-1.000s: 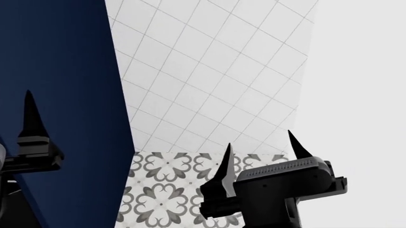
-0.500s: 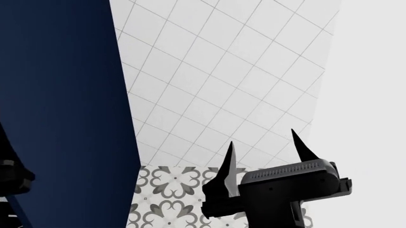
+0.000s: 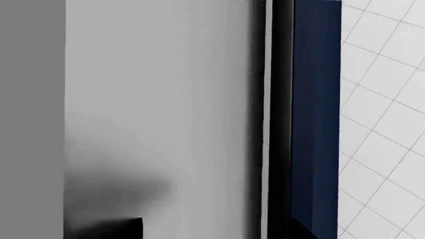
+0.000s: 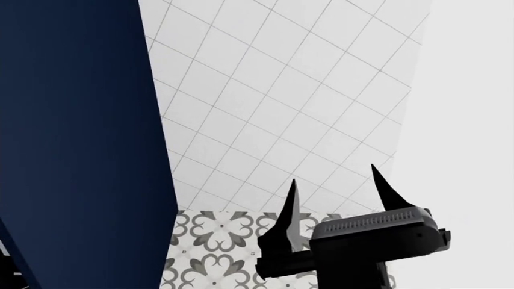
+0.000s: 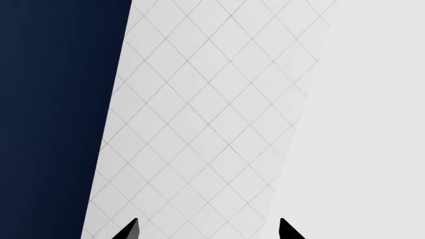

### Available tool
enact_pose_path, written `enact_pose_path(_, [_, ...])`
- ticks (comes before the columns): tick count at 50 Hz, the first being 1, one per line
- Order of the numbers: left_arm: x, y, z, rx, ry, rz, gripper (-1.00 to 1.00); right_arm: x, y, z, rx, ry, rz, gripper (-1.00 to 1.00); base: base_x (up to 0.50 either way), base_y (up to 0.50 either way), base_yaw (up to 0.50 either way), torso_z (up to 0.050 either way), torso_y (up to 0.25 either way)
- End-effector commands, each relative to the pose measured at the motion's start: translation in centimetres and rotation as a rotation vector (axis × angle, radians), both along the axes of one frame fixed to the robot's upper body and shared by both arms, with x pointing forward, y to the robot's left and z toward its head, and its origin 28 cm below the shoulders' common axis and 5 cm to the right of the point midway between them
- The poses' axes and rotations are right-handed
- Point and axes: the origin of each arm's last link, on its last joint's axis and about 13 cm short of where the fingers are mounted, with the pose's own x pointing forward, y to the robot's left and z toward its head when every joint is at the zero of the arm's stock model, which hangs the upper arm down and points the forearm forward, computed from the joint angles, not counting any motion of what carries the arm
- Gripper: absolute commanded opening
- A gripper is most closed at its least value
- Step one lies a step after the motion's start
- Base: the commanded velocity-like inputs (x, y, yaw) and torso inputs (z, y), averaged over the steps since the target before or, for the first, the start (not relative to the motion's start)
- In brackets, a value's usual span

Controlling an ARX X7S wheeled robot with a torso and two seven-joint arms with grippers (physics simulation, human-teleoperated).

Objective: Close the fridge door

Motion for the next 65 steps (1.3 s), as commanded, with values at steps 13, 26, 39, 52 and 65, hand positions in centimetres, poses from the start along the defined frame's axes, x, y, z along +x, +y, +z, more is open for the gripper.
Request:
enact_pose_path(13, [3.3, 3.5, 5.4, -0.101, 0.136, 0.496, 1.00, -2.5, -0.5, 0.8, 0.015, -0.064, 0.006, 1.00, 0.00, 0.01, 0.00, 0.000, 0.000])
enact_pose_path(26, [6.6, 3.9, 8.6, -0.035, 0.123, 0.574, 1.00, -5.5, -1.4, 1.0, 0.019, -0.100, -0.014, 1.00, 0.00, 0.00, 0.00, 0.000, 0.000])
enact_pose_path(39, [12.3, 3.9, 12.0, 0.094, 0.145, 0.674, 1.00, -7.7, -1.8, 1.1, 0.018, -0.121, -0.044, 1.00, 0.00, 0.00, 0.00, 0.000, 0.000])
enact_pose_path(52, [14.3, 4.7, 13.5, 0.116, 0.123, 0.707, 1.00, -6.8, -2.0, 1.5, 0.014, -0.111, -0.062, 1.00, 0.01, 0.00, 0.00, 0.001, 0.000])
enact_pose_path(65, [15.8, 4.6, 14.9, 0.138, 0.101, 0.677, 1.00, -6.0, -1.8, 1.3, 0.008, -0.095, -0.065, 1.00, 0.00, 0.00, 0.00, 0.001, 0.000])
